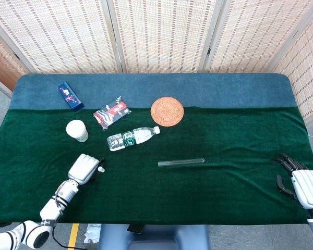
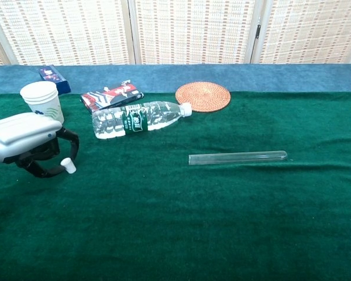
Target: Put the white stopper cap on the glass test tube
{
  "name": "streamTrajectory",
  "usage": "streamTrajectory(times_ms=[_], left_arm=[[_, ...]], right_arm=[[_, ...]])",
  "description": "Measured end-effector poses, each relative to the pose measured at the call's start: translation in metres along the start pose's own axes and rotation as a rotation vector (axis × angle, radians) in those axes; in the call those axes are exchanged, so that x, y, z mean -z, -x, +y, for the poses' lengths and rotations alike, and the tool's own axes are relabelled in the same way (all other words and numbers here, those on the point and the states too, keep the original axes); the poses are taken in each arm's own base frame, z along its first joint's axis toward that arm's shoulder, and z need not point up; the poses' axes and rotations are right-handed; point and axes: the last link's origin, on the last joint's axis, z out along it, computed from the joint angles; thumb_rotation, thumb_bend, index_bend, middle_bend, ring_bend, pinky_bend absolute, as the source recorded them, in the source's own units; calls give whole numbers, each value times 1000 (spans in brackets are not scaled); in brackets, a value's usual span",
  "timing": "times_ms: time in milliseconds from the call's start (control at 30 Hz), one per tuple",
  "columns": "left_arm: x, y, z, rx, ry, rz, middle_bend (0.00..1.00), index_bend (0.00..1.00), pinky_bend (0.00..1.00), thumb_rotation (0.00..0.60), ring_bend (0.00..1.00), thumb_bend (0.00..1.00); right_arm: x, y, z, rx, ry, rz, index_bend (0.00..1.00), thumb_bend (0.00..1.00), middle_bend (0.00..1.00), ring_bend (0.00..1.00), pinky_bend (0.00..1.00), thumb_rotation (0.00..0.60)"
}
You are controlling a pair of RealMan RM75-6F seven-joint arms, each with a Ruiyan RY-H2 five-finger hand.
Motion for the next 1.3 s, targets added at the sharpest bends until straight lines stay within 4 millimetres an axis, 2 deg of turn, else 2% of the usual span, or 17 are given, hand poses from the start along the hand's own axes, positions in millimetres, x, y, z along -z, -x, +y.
streamTrajectory(times_ms=[300, 467, 633, 733, 800, 967, 1300], left_arm=[[0, -2, 1, 8, 6, 17, 990, 585, 792, 600, 873, 448], [4, -9, 1, 12, 9, 43, 991, 592, 792, 600, 873, 449], [13, -20, -4, 27, -4, 79, 992, 592, 792, 600, 874, 448], [21, -27, -9, 48, -20, 103, 992, 592, 792, 600, 873, 448], [26, -31, -10, 66, -27, 116, 992, 592, 792, 600, 874, 448], [44, -40, -11, 107, -37, 151, 992, 591, 792, 600, 873, 448], [69, -45, -13, 123, -41, 165, 992, 589, 792, 600, 873, 448]], right_arm=[[0, -1, -2, -3, -9, 7, 269, 645, 229, 295, 387, 600], [-3, 0, -9, -15, -35, 2, 279, 645, 282, 390, 479, 600], [-15, 2, -26, -8, -90, -4, 318, 612, 478, 691, 781, 600], [-28, 6, -44, 11, -144, -17, 328, 548, 619, 812, 927, 600], [-39, 10, -56, 33, -178, -37, 331, 527, 700, 870, 985, 600], [-65, 26, -86, 84, -241, -104, 334, 520, 820, 992, 1000, 600], [-122, 77, -141, 177, -286, -270, 336, 497, 887, 1000, 1000, 600]])
